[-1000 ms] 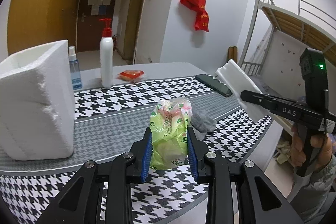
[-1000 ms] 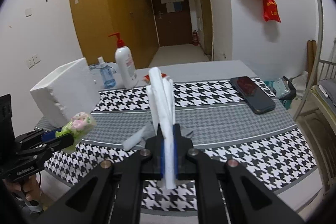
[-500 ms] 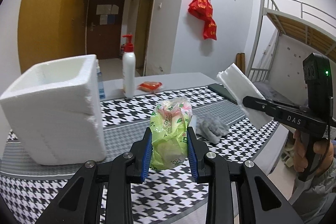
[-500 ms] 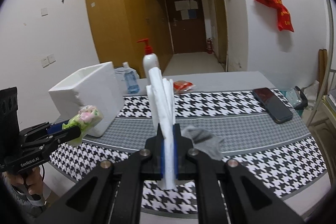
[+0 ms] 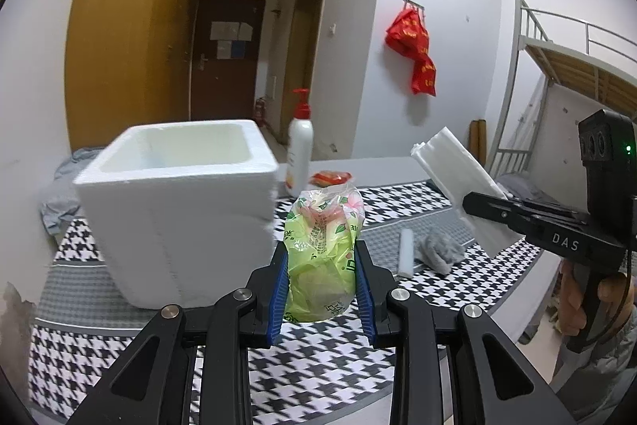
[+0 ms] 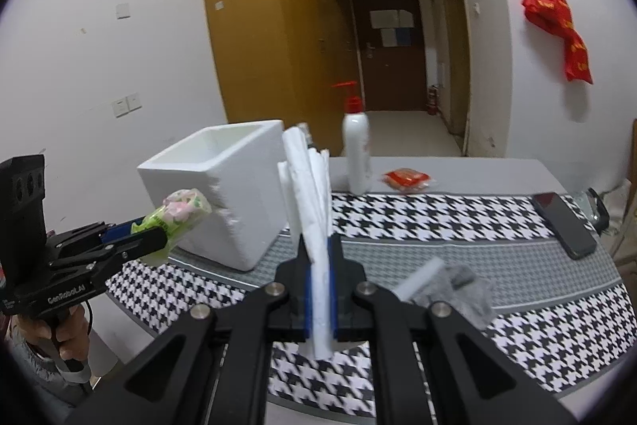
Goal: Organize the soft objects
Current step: 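Carry the white cloth with the right tool over the white foam box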
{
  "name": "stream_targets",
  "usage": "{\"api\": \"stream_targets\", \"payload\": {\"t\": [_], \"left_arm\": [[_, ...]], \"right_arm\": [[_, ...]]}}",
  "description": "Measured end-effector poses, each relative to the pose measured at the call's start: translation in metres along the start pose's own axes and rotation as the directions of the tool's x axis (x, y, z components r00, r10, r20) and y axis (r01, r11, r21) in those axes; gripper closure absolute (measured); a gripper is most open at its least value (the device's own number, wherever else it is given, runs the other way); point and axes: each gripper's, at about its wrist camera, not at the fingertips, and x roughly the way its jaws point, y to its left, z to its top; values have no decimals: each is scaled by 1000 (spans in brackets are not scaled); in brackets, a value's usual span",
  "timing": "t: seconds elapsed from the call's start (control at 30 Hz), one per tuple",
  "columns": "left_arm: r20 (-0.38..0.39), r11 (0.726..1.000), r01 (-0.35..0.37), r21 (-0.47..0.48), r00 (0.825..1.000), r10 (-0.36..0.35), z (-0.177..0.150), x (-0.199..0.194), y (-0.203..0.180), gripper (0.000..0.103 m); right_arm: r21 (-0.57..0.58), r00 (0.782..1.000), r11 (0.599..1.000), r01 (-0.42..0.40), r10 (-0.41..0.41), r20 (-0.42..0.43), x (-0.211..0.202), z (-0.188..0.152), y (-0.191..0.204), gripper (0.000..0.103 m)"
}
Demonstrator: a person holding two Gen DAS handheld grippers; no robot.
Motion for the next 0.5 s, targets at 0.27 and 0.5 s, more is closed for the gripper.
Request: {"api": "stream_targets", "payload": {"t": [0.27,0.5], "left_arm": [[19,999,-48,-16,999,48,0,-14,24,71],[34,994,-100,-47,994,101,-3,-27,45,71]], "right_arm": [[-20,999,999,-46,46,1,13,4,27,94],[-48,996,995,-88,88,-7,26,8,48,94]]}}
